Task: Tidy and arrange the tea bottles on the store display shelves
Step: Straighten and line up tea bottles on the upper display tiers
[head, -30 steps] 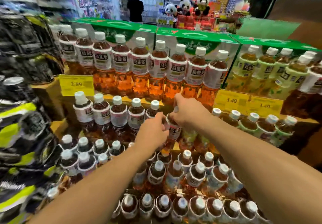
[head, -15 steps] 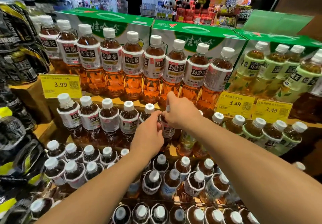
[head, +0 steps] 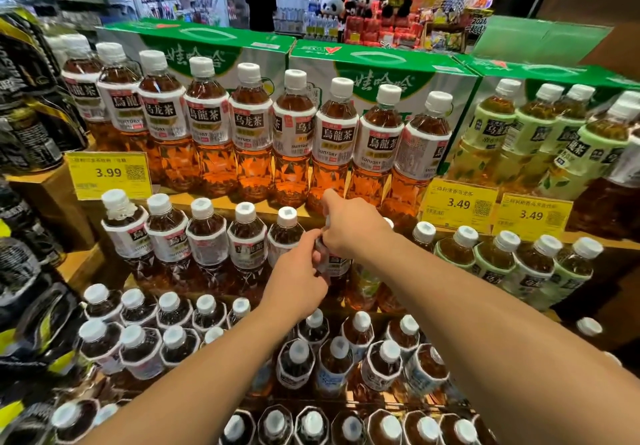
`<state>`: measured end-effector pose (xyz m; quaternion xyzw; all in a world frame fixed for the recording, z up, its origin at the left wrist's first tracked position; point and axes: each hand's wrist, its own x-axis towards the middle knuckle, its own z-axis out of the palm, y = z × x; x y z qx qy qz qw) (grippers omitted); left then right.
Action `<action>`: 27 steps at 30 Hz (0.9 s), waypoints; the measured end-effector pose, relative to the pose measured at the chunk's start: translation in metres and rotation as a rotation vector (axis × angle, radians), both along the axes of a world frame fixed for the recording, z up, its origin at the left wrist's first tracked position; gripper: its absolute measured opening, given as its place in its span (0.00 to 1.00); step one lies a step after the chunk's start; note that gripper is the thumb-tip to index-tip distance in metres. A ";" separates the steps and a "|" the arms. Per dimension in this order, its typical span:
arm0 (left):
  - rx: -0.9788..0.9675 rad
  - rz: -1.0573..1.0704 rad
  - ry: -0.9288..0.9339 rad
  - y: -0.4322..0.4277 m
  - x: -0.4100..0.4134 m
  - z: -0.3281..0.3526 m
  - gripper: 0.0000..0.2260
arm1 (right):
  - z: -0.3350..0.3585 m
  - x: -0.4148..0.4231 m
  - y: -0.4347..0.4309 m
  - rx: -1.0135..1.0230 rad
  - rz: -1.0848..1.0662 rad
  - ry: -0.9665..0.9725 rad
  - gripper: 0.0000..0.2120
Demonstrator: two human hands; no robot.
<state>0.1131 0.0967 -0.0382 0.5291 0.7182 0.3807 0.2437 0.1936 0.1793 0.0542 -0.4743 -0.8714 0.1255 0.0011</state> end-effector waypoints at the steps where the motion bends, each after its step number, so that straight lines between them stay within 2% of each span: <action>1: -0.002 -0.017 -0.009 0.000 0.002 0.000 0.32 | 0.001 0.002 0.000 -0.003 -0.016 -0.007 0.17; 7: -0.033 -0.032 0.007 0.003 0.004 0.001 0.33 | -0.001 0.009 0.001 -0.017 -0.079 0.025 0.19; 12: -0.053 -0.028 0.010 0.001 0.004 0.005 0.33 | -0.002 0.009 0.002 0.022 -0.069 -0.044 0.24; 14: -0.029 0.020 0.038 -0.002 0.007 0.005 0.30 | -0.001 0.010 0.002 0.045 -0.052 -0.042 0.25; 17: 0.005 0.081 0.082 -0.012 0.013 0.008 0.17 | 0.003 0.015 -0.006 0.081 -0.036 0.009 0.22; 20: -0.009 0.043 0.150 -0.018 0.021 0.015 0.07 | 0.004 0.023 -0.023 0.133 -0.023 0.030 0.17; 23: 0.004 -0.014 0.228 -0.013 0.032 0.026 0.03 | 0.006 0.039 -0.034 0.184 -0.014 0.013 0.13; 27: 0.020 -0.074 0.298 0.000 0.057 0.045 0.03 | 0.016 0.075 -0.032 0.195 -0.101 0.014 0.08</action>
